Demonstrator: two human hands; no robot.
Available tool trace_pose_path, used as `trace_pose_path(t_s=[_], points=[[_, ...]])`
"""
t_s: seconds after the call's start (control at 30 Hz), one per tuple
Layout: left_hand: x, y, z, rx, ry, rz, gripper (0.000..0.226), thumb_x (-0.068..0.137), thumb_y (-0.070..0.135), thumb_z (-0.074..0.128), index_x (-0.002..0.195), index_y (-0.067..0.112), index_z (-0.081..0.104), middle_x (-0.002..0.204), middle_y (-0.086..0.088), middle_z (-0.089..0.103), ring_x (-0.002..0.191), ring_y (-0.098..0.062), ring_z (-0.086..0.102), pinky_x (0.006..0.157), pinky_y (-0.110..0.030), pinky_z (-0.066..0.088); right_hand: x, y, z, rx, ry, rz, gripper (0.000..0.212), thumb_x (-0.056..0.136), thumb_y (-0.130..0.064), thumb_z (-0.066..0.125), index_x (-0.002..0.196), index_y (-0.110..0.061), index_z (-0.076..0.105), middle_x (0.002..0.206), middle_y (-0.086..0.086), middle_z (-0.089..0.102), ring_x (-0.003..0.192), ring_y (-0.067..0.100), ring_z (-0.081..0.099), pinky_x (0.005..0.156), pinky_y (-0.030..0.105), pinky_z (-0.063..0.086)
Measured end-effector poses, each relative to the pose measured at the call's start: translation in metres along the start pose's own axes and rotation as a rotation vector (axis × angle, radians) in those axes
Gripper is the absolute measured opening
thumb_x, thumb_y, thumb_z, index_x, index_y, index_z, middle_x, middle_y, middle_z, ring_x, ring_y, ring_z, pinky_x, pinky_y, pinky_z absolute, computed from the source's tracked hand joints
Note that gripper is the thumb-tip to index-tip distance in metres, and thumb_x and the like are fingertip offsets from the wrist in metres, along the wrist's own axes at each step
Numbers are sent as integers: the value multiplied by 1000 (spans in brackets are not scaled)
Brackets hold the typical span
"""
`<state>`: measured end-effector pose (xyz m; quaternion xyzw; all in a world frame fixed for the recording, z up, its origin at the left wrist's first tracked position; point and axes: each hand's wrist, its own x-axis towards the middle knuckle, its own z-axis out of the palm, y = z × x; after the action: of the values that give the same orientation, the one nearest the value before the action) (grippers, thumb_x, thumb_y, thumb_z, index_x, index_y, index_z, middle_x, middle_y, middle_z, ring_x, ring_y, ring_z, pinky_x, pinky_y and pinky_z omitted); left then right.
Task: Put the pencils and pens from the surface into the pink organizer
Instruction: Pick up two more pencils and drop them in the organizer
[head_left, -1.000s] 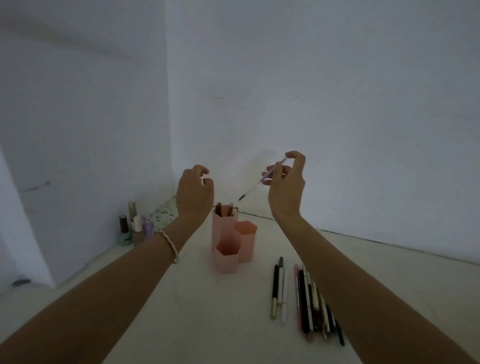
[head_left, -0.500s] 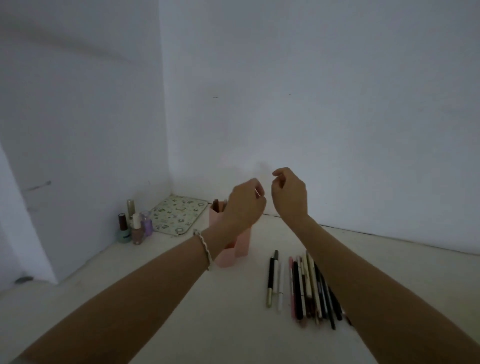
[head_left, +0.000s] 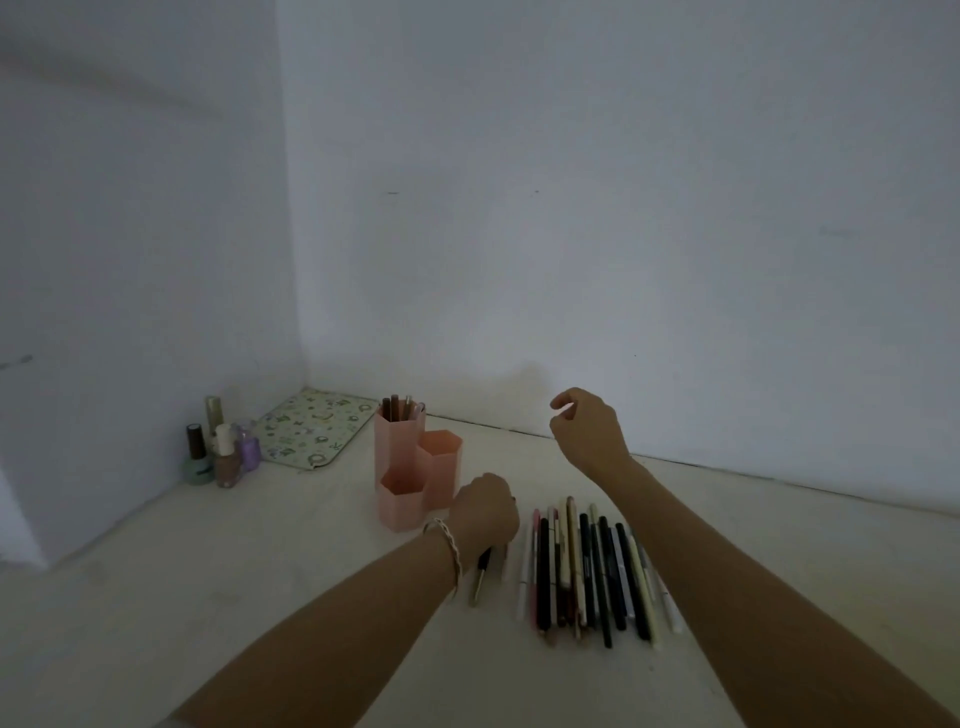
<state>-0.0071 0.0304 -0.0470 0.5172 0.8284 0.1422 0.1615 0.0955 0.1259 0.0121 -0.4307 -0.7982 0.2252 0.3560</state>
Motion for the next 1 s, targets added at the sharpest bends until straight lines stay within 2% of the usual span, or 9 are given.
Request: trace_pose_path(t_s=[0.1,0.23,0.37,0.47,0.53,0.67,0.77,0.87,1.0], points=[[2,6,-34,-25,121,49,38,84,15,62,117,9,44,108,-8,57,94,-24,60,67,-31,49,-4,4,13,-102,-105,26,23,87,-11,55,110,-12,61,93,1,63,69,14,56,62,25,44],[0,15,-97,-290,403,224,40,83,14,67,115,12,43,90,-8,59,77,-22,60,59,-26,48,-15,10,42,-305,-306,38,29,89,-15,54,117,-9,59,112,6,63,93,20,60,79,29,49],[-4,4,-118,-358,576,299,39,83,9,64,116,15,45,88,-7,60,72,-18,58,52,-19,40,-28,15,67,-490,-425,12,20,88,-22,54,104,-8,56,94,5,61,90,22,60,73,30,48],[-5,-10,-126,-444,707,295,41,83,6,62,119,18,47,91,-8,58,79,-21,60,61,-29,53,-31,18,82,-508,-416,-11,8,88,-15,53,92,-8,53,85,3,56,81,19,55,69,29,46],[-4,-22,-139,-554,853,302,43,83,5,62,120,20,47,94,-8,58,80,-20,63,65,-30,57,-26,12,83,-314,-329,75,17,87,-14,55,96,-1,62,89,9,65,76,20,58,66,27,45],[1,-52,-163,-670,1079,288,43,85,4,62,122,22,47,96,-6,58,78,-15,66,66,-26,57,1,-17,55,93,55,141,15,87,-13,59,94,-3,69,88,13,73,73,21,65,65,23,48],[6,-73,-155,-644,1056,257,42,87,3,59,121,22,47,98,-7,57,79,-16,65,65,-30,58,14,-45,34,364,342,112,12,90,-13,57,99,-9,64,91,8,70,73,20,63,62,27,51],[13,-89,-133,-559,959,226,39,88,3,58,118,24,47,97,-6,57,80,-18,64,64,-33,59,17,-75,30,512,467,30,15,92,-16,54,105,-12,63,87,0,65,88,27,63,77,42,53],[19,-104,-109,-277,932,162,20,90,18,55,110,19,58,103,-3,60,96,-19,58,78,-25,46,14,-103,41,550,491,-156,16,94,-18,54,108,-15,62,85,-6,66,89,19,60,76,31,49]])
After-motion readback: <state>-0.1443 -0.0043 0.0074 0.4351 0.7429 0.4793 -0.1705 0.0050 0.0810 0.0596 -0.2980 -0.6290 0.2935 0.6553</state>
